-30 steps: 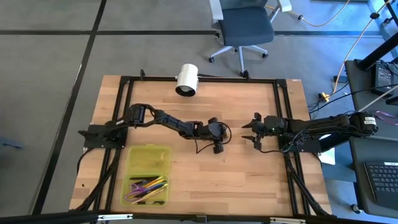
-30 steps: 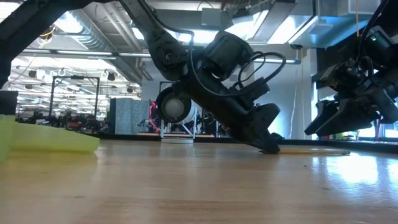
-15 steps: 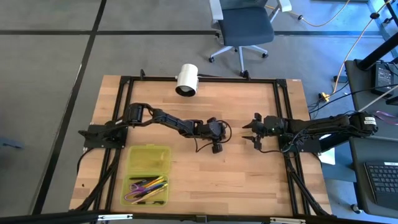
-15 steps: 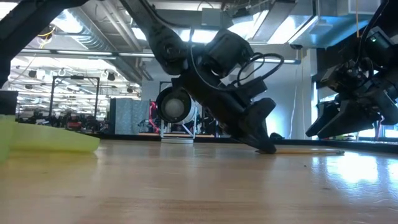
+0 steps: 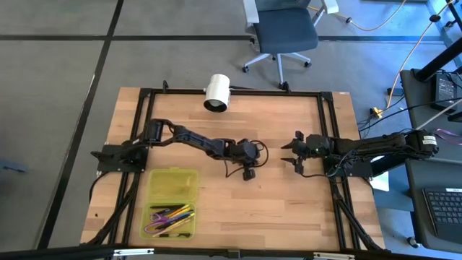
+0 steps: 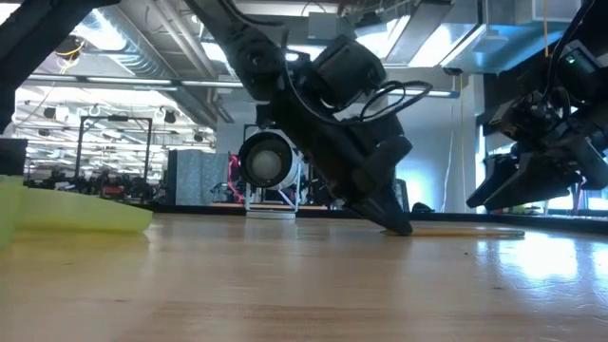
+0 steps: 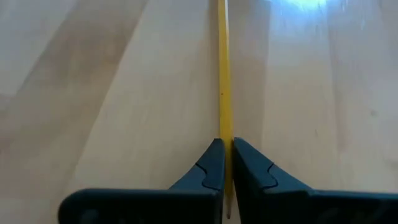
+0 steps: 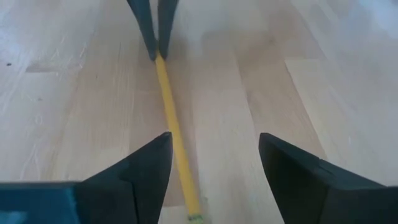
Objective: Pick & place school supplies into a supply box
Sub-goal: Put the yellow pencil into the yellow supply box
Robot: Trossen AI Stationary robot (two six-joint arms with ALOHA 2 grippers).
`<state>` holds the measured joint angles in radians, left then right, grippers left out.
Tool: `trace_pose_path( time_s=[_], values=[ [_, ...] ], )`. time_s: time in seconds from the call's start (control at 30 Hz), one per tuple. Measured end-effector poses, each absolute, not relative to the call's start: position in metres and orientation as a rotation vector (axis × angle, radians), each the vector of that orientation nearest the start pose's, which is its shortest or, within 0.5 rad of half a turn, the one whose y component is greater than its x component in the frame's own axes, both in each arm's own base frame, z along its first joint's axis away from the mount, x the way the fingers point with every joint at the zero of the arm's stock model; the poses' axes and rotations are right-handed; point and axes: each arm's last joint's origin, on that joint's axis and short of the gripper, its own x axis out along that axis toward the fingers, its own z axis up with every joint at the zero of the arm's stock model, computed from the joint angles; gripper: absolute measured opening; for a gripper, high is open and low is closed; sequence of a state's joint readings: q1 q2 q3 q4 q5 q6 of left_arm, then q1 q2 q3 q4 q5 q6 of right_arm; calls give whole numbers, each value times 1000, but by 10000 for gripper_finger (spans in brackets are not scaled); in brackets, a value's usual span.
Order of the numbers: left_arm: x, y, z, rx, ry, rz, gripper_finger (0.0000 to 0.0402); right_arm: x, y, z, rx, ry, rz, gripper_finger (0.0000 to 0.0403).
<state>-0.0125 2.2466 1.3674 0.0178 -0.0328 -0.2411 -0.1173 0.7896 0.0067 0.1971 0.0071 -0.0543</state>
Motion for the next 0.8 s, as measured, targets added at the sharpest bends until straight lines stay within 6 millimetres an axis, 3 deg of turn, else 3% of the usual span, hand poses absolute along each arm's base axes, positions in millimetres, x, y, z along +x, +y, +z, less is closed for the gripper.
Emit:
trace_pose_path(
  time_s=[0.8],
  values=[
    [437,-6,106,-240,951,131,4,134,-14,113,15,513,-44,243]
  ],
)
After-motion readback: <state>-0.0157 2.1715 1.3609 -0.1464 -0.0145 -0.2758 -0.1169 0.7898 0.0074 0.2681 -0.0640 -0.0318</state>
